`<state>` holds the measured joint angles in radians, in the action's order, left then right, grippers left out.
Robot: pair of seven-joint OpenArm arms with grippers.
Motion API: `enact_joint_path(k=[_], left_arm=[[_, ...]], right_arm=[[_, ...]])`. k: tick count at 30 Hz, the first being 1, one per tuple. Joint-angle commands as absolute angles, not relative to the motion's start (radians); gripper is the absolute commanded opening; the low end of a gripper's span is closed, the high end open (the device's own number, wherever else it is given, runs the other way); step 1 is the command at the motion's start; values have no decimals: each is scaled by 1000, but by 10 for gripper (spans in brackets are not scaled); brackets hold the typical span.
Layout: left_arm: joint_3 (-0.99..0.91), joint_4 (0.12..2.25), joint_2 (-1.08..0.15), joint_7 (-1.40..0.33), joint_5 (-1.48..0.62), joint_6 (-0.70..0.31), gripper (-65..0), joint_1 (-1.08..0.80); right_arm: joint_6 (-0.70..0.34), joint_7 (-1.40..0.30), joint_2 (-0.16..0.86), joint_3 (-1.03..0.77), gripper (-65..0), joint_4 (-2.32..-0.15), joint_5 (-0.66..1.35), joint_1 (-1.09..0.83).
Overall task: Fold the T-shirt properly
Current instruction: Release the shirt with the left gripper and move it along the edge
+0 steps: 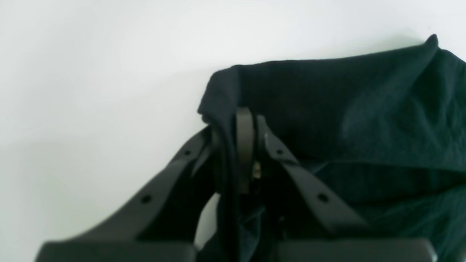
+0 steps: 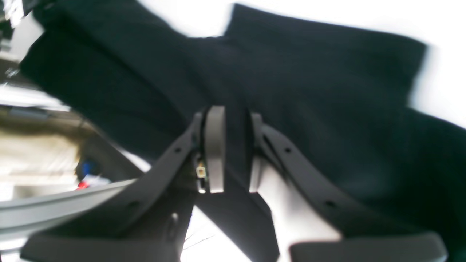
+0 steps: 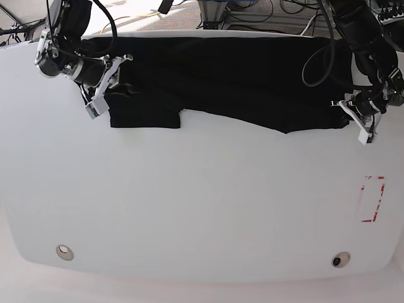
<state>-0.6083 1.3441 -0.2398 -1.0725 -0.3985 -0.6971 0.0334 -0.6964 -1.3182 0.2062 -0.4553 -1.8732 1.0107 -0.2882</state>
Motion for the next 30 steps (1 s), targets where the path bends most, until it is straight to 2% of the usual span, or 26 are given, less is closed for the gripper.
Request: enact_joint_path(k=[1, 9, 18, 30], left_arm=[[-611, 1399, -257, -1064, -407, -698, -650, 45], [-608, 1531, -257, -1064, -407, -698, -650, 44], [-599, 1685, -257, -1064, -412, -698, -646, 12], [-395, 1974, -308, -1064, -412, -698, -644, -180]], right_arm=[[-698, -1293, 202, -390, -569, -1833, 1026, -274], [-698, -1216, 159, -363, -569, -1661, 762, -245], [-698, -1199, 162, -364, -569, -1538, 591, -211], [-698, -1168, 159, -364, -569, -1534, 567, -217]])
